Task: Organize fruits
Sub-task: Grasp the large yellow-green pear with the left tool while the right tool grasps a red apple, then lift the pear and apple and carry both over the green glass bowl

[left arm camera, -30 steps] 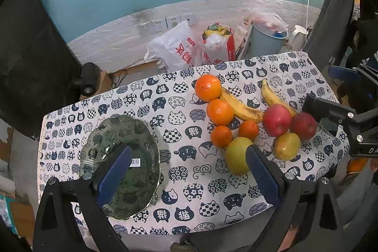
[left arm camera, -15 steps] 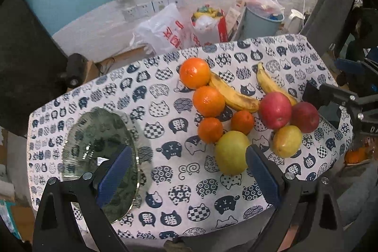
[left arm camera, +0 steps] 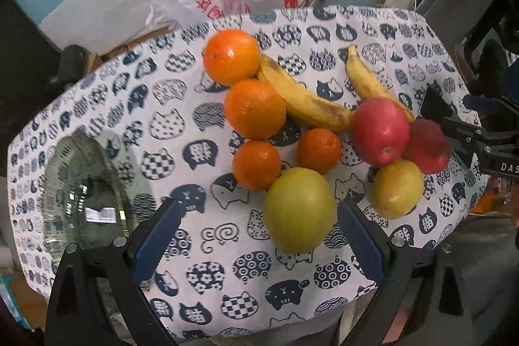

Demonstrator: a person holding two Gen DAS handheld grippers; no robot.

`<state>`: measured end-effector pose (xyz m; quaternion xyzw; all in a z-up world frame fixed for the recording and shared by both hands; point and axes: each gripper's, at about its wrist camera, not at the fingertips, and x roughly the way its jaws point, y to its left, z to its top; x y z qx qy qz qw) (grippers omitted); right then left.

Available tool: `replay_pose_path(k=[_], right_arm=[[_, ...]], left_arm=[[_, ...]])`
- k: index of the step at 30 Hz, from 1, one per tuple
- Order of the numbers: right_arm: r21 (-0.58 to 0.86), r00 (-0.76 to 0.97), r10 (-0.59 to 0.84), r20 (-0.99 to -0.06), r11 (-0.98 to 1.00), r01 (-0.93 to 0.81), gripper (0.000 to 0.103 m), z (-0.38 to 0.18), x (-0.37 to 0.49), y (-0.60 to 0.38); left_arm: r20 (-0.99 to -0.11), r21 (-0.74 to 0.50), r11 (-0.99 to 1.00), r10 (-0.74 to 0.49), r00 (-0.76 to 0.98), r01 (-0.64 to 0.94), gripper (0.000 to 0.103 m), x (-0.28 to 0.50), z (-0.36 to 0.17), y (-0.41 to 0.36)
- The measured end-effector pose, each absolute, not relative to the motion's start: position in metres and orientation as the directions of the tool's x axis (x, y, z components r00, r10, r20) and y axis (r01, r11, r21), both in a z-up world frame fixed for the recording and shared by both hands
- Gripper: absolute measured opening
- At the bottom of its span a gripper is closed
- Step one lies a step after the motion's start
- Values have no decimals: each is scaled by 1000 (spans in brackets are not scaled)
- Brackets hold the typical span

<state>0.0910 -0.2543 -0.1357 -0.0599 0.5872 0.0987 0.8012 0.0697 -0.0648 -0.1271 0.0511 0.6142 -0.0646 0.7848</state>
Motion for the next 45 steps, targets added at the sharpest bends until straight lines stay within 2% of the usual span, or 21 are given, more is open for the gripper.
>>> replay_pose_path(k=[16,22,24,27,29,30,38,45], right_arm=[[102,123,127,-984,977,-186,84,-192,95,-270],[171,88,184,-979,976,-134,79,-204,101,-279],[186,79,196,-977,975,-120,75,-209,103,-281],[189,71,198,-978,975,-116,74,-215,104,-282],[179,78,190,-979,976,-120,73,-215,104,-282],[176,82,186,-979,977,-122,73,-215,105,-283],[95,151,120,-981,982,-163,73,-207,93,-265],[37,231,83,-969,980,-196,73,-174,86,-254]], left_arm=[[-993,-37,982,-58,107,185,98,78,-180,-81],[-994,-55,982,-71,83,181,98,83,-197,-84],[-994,-56,980,-72,80,190,95,83,-203,-87],[-992,-88,976,-105,74,200,83,83,-213,-95],[-988,-117,971,-135,75,208,72,81,-216,-99],[-986,-129,968,-148,76,213,71,81,-216,-101],[-984,-109,965,-139,109,238,71,68,-214,-108],[-984,-79,967,-115,139,242,70,57,-197,-101]])
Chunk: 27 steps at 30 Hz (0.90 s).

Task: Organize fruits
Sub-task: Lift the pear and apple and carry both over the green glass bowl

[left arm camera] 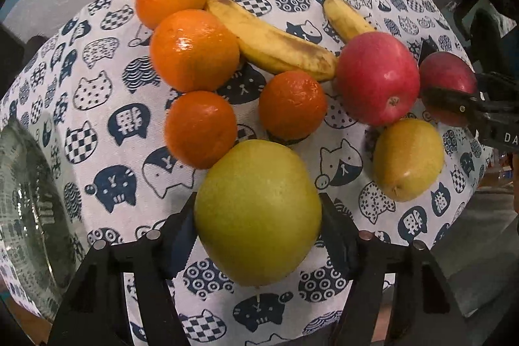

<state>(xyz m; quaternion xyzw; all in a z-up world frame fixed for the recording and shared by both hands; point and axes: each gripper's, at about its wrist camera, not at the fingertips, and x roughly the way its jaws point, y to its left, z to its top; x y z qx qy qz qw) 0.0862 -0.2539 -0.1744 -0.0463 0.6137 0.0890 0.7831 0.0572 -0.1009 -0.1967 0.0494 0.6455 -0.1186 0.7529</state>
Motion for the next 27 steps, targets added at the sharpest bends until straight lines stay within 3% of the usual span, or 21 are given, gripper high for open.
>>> replay_pose_path(k=[8,27], right_arm=[[7,310,83,-947,971,-240,73,-146,75,-245],[61,435,251,-864,912,-406,73,-80,71,-157]], left_arm=[[-967,-58,973,-110,229,224,70,50,-163,-88],[-910,-29,990,-83,405,138,70,19,-84,4]])
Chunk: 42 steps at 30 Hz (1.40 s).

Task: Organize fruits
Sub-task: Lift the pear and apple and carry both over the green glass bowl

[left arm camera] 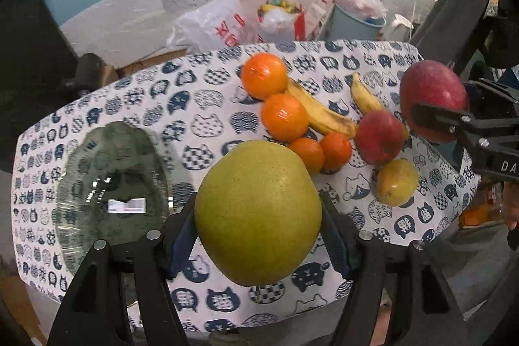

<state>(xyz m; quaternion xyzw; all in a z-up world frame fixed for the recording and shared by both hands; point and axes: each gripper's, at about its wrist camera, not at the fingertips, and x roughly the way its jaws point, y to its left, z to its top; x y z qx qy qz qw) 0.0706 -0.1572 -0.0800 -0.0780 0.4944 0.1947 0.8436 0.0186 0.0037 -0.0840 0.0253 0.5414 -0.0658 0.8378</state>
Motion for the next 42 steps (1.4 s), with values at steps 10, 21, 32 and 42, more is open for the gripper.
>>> replay_pose_path(k=[10,21,32,42], right_arm=[[94,402,333,-853,856,-508,73,-70,68,-89],[110,345,380,-858,793,-599,73,-73,67,-21],[134,278,409,-869,736,-663,73,-84,72,48],[189,179,418,-891,699,-689,73,-113,78,101]], left_arm=[[-896,-38,996,-67,439,75,70,10,-74,40],[-891,-63,998,-45,452,-24,70,-2,-73,91],[-905,-78,988,-15,425,-131,70,-15,-91,146],[-926,-68,977,14,376,-203,70,-25,-120,184]])
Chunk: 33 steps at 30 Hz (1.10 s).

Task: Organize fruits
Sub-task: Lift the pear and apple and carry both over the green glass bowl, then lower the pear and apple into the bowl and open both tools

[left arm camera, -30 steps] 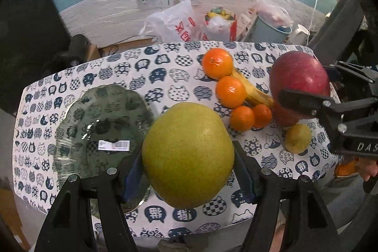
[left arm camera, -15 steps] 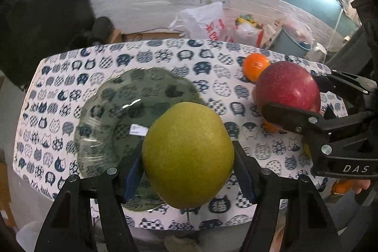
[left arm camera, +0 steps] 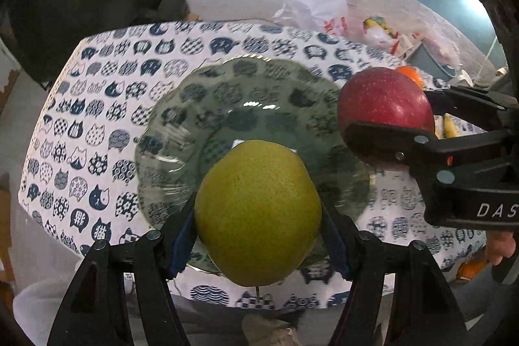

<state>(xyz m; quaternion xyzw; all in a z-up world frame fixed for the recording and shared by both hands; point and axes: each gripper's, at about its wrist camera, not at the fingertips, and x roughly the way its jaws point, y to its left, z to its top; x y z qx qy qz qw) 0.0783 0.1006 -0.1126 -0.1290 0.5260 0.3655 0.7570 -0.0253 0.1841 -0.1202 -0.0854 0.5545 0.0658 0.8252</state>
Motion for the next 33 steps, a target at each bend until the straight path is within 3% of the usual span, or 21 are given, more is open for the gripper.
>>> replay_pose_path(k=[27,33], right_arm=[[212,12,316,-949,665,-716,73,-189,72,136],[236,17,350,-937,665,-708,74,-182,72,134]], left_arm=[[-976,-97,958,-39,214,-271,71,-24,-181,208],[-970,-53,962,15,244,-268,72,-25,-168,208]])
